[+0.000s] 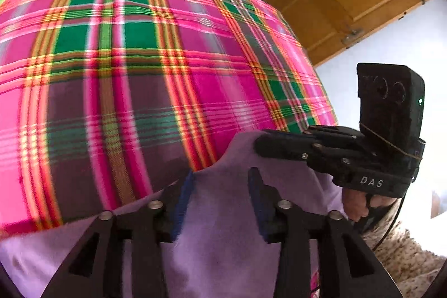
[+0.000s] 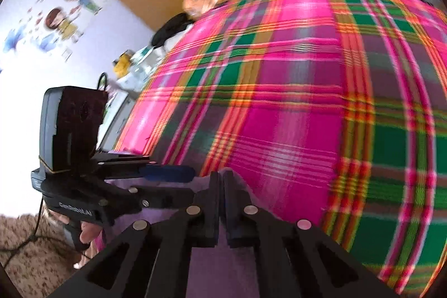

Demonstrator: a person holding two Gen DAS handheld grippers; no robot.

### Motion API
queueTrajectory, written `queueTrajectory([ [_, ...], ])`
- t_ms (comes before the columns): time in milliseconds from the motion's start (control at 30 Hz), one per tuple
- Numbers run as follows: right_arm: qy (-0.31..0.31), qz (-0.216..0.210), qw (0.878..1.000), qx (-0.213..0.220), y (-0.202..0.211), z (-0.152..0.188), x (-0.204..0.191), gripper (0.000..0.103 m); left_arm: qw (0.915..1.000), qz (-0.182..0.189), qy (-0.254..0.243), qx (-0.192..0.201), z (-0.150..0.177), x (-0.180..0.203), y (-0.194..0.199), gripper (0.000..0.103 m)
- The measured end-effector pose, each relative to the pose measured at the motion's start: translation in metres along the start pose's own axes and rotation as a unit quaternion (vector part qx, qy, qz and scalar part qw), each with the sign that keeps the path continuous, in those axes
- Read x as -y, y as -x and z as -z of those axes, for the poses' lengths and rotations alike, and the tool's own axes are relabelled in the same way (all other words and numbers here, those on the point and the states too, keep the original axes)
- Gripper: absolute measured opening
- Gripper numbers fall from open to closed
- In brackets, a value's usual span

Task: Fold clothes

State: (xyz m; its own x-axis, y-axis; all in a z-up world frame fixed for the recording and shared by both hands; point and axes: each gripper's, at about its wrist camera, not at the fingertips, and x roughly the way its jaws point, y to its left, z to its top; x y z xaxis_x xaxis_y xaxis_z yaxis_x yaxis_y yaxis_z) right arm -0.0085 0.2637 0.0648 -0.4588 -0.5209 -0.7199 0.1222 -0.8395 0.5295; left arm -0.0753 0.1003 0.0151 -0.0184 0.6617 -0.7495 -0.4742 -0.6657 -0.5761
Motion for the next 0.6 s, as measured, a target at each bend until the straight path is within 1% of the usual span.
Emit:
queueTrajectory([
  [67,-0.014,0.001,1.000,0.021,0.012,0.004,0.003,0.005,0.9999,0.009,0.008,-0.004,-0.006,0.000,-0.002,0.045],
  [100,-0.023,0.000,0.999,0.039,0.021,0.007,0.007,0.005,0.9998,0.017,0.008,-0.008,-0.009,0.001,-0.004,0.045],
  [133,-0.036,0.010,0.997,0.062,0.034,0.012,0.012,0.005,0.9996,0.023,0.008,-0.015,-0.011,0.002,-0.007,0.045],
  [167,-0.047,0.023,0.995,0.080,0.045,0.016,0.016,0.009,0.9993,0.030,0.009,-0.021,-0.013,0.003,-0.011,0.045],
  [300,-0.087,0.082,0.985,0.128,0.082,0.044,0.035,0.012,0.9986,0.040,-0.006,-0.033,-0.016,0.010,-0.019,0.045],
  [333,-0.092,0.092,0.983,0.132,0.085,0.049,0.038,0.013,0.9985,0.040,-0.011,-0.035,-0.016,0.012,-0.020,0.044],
  [367,-0.097,0.100,0.981,0.134,0.087,0.052,0.040,0.017,0.9985,0.040,-0.013,-0.034,-0.016,0.011,-0.020,0.037],
  [400,-0.101,0.108,0.980,0.136,0.089,0.055,0.042,0.020,0.9984,0.043,-0.011,-0.035,-0.015,0.009,-0.021,0.031],
  [433,-0.105,0.117,0.978,0.137,0.090,0.059,0.044,0.021,0.9983,0.045,-0.010,-0.036,-0.014,0.007,-0.022,0.019],
  [467,-0.109,0.125,0.976,0.139,0.092,0.062,0.046,0.021,0.9983,0.046,-0.007,-0.035,-0.014,0.005,-0.022,0.011],
  [600,-0.125,0.158,0.969,0.145,0.099,0.075,0.055,0.021,0.9986,0.053,-0.006,0.005,-0.014,0.006,-0.006,0.008],
])
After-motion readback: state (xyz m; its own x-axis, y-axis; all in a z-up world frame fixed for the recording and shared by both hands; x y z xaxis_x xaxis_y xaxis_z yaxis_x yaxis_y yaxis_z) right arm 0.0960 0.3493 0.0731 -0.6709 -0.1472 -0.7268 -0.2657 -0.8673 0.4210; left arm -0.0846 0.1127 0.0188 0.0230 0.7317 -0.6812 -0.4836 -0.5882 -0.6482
